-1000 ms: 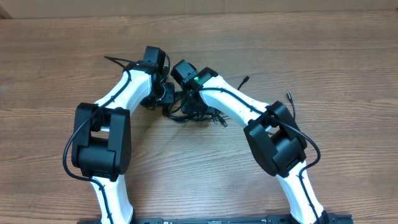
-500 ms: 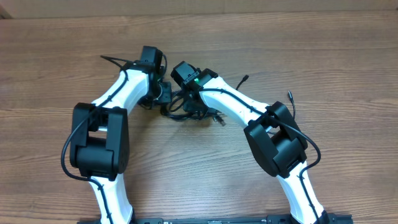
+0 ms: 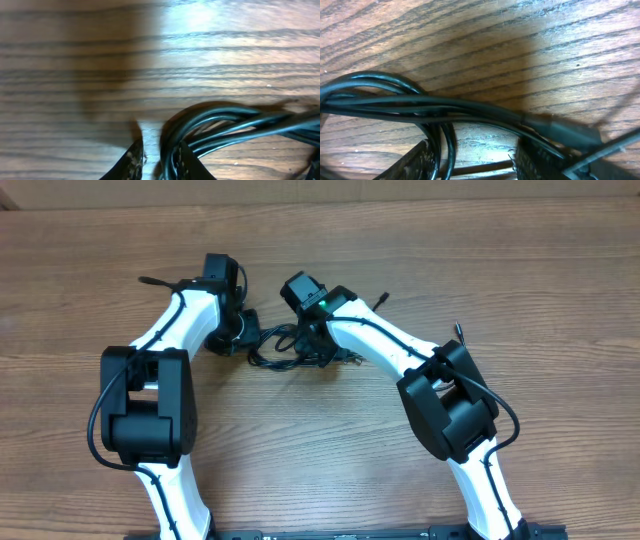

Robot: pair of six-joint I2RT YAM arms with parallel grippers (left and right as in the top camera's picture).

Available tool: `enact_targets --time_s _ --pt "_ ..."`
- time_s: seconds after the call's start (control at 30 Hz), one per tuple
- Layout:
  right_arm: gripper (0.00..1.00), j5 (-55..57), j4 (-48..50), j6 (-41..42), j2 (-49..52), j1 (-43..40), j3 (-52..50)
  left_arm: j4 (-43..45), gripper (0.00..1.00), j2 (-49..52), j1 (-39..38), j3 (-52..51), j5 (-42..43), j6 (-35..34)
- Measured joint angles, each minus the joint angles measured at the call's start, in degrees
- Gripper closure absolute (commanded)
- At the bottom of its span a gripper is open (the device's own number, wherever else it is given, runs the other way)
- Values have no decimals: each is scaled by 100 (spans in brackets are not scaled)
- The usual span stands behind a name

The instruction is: Untangle cables

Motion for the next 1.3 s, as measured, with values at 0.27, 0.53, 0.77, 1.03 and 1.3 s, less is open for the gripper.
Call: enact_targets --time_s 0.27,0.53,0.77,1.03,1.3 --pt "49 -223 31 -13 -4 -101 7 -168 78 0 354 4 -131 -264" --pt "48 81 -44 -85 -4 -179 4 -160 76 0 612 4 -588 -295" --pt "53 33 111 -485 -4 -166 -9 -118 74 -2 612 4 -590 -264" --pt "54 -831 -828 -914 293 -348 756 -111 74 -2 612 2 -592 -249" --pt "52 -1506 -638 -1113 308 -70 1084 -107 74 -2 610 2 -590 -249"
